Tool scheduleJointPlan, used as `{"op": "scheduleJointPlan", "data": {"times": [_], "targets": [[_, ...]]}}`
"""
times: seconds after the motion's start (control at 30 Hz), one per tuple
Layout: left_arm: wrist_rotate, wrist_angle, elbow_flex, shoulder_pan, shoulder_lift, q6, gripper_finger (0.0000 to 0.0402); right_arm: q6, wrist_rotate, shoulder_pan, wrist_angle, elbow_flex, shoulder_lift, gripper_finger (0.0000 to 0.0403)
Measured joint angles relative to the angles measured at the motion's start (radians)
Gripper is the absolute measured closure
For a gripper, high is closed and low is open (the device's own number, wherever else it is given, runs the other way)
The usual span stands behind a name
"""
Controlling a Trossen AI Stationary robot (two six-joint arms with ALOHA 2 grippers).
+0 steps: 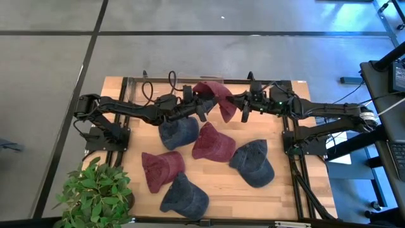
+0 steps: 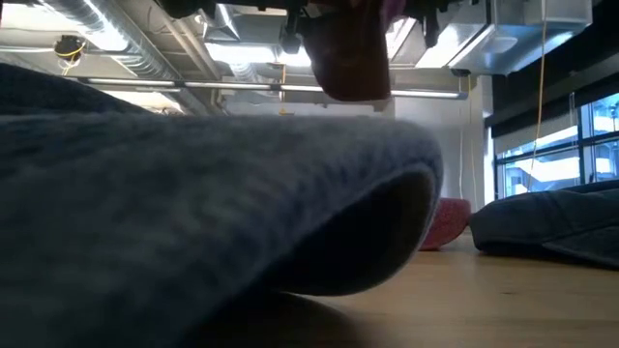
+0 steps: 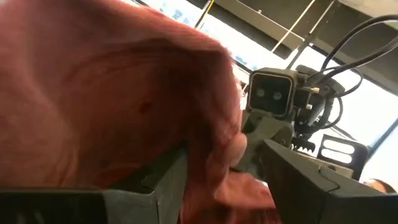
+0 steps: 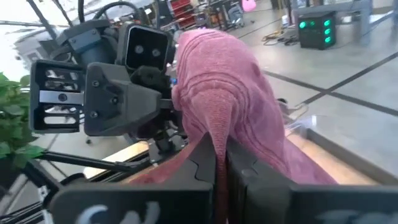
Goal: Pick & Place hat
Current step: Put the top dark red cap into the left transparent bin
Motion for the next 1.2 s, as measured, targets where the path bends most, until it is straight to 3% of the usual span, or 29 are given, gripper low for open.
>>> {"op": "scheduleJointPlan", "data": {"times": [0.37,0.7,1.0,1.2], "targets": [[-0.059,0.007,0.000,0.000,0.000,0.020,0.0223,-0.009,-0.026,0.013,0.066,0.000,0.044,0.0394],[-0.055,0.037,-0.001,0.000,0.000,0.029,0.0378,-0.023,-0.025,0.013,0.061,0.000,0.044,0.0384],[0.077,0.003,-0.001,0.029,-0.037,-0.016,0.0379,-0.190,-0.067,0.013,0.058,0.000,0.038,0.0372],[0.180,-0.199,-0.001,0.095,-0.129,-0.124,0.0379,-0.245,-0.069,0.012,-0.027,0.000,0.000,0.0295]]}}
